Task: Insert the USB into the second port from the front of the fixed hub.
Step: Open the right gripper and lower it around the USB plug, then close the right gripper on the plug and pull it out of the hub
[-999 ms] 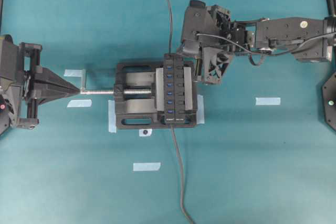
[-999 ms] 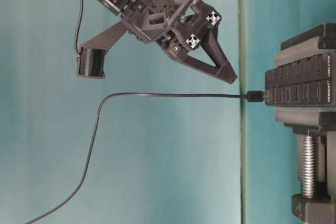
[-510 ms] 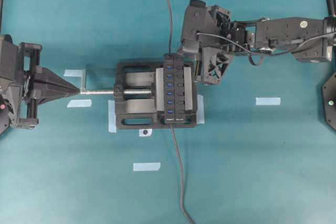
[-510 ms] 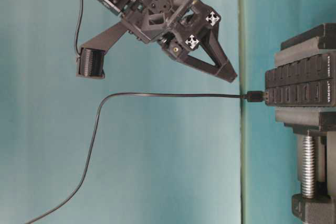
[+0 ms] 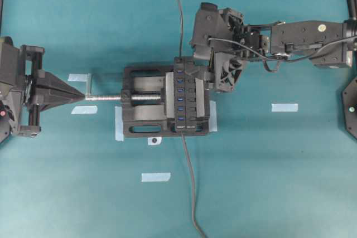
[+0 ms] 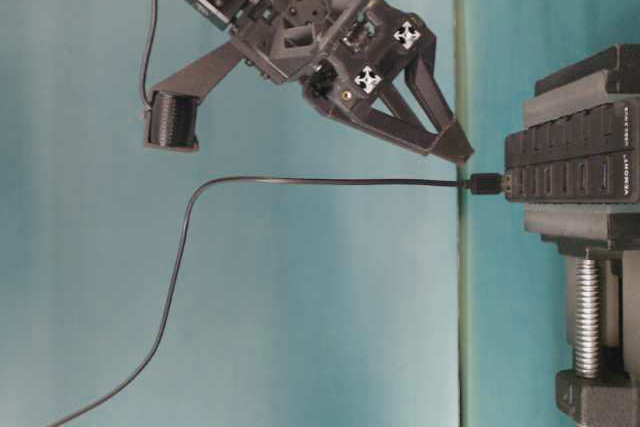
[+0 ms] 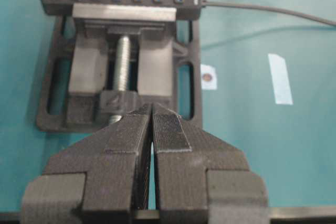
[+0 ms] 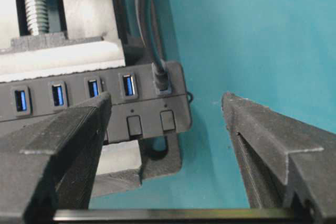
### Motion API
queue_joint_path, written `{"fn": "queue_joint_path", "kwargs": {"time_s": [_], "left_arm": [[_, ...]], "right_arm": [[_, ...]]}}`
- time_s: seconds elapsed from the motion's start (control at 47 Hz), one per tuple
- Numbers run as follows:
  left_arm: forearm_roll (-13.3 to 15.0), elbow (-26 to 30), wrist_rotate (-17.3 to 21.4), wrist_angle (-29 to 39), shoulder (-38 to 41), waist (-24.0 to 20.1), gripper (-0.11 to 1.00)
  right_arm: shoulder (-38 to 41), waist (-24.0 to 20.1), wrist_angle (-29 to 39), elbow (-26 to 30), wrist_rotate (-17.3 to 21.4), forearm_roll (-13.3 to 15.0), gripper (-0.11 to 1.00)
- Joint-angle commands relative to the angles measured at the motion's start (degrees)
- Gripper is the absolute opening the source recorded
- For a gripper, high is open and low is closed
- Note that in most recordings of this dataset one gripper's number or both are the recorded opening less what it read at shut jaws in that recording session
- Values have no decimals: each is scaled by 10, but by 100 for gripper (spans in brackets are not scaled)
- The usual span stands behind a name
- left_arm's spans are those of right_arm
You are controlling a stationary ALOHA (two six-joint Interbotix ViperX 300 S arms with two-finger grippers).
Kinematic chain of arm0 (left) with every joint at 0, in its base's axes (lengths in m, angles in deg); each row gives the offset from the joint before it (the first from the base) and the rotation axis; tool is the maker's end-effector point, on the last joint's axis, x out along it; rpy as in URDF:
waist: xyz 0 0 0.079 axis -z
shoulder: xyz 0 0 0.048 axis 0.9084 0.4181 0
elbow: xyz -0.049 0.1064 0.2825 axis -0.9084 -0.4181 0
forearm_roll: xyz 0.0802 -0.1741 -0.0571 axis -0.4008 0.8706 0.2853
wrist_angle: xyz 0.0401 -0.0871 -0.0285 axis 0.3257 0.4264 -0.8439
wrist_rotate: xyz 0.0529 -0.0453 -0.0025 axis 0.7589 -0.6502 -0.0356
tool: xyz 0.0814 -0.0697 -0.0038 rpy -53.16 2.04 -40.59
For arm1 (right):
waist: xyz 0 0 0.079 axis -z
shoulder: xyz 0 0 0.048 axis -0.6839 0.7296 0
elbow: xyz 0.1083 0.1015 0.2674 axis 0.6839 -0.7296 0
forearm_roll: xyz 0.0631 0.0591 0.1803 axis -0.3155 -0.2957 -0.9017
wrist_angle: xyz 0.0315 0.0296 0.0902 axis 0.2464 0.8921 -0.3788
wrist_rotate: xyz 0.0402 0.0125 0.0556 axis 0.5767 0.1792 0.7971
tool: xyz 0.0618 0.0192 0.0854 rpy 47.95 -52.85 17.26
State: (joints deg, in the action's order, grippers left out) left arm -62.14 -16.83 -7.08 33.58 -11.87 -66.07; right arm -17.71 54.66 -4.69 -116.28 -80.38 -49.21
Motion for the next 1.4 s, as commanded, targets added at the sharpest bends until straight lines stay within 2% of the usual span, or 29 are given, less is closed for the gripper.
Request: {"fn": "queue_joint_path", "kwargs": {"time_s": [0.0, 0.765, 1.382], "left_arm": [[-1, 7, -1, -3, 2, -1, 0], [-1, 6, -2, -4, 1, -1, 0], [-1, 5, -2, -3, 0, -1, 0]], "right_arm": [[-6, -3, -5, 15, 4, -1, 86], [41, -3, -5, 49, 4, -1, 85], [44, -3, -5, 50, 4, -1, 85]]}}
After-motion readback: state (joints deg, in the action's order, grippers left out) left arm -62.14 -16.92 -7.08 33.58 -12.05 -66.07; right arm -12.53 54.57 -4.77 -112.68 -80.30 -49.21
